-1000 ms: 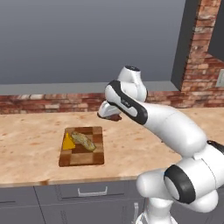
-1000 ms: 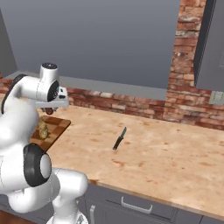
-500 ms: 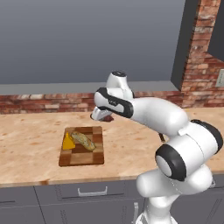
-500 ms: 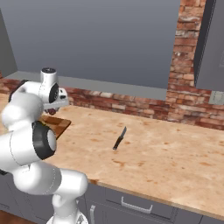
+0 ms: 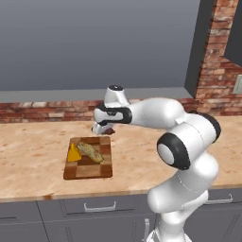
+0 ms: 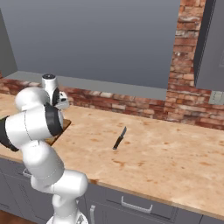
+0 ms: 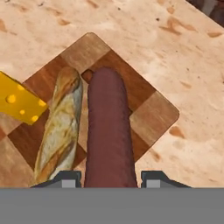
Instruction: Retrieve the sausage and cheese from the fridge and place them on the cutting board on the counter.
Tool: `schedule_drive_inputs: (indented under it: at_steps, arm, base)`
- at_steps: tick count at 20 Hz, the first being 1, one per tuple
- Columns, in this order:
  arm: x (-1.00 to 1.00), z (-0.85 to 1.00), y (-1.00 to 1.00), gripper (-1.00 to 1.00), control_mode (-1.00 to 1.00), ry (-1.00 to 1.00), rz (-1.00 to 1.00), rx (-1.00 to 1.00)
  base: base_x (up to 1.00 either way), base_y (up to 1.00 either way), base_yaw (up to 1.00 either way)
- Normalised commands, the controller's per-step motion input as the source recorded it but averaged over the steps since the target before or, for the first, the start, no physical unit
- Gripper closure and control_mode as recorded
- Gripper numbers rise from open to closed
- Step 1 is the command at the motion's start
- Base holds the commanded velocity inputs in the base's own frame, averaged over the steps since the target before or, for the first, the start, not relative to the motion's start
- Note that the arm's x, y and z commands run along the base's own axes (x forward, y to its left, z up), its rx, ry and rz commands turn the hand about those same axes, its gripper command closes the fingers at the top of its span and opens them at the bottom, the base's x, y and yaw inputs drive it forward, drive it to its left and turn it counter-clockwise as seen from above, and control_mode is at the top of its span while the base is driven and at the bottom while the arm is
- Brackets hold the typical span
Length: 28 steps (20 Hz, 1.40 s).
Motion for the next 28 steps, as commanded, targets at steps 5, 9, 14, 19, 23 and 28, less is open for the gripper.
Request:
schedule_drive_inputs:
  at_steps: [5,9,14,19,23,28]
  arm:
    - [0.48,-0.37,0.24,1.0,-1.0,0.0,0.0,-0.02]
    - [0.32,-0.39,0.2,1.0,-1.0,0.0,0.0,-0.02]
    - [0.19,-0.27,0.09,1.0,-1.0,0.0,0.0,0.0]
    - [0.04,-0.07,0.06,-1.0,-1.0,0.01,0.0,0.0]
    - [0.01,-0.01,0.0,-1.0,-1.0,-0.01,0.0,0.0]
    - [0.09,-0.1,0.03,-1.0,-1.0,-0.18,0.0,0.0]
  base:
    - [0.0,0.0,0.0]
    - [0.0,0.0,0.0]
    - [0.0,0.0,0.0]
    - [0.0,0.0,0.0]
    - [0.0,0.0,0.0]
    - [0.0,0.0,0.0]
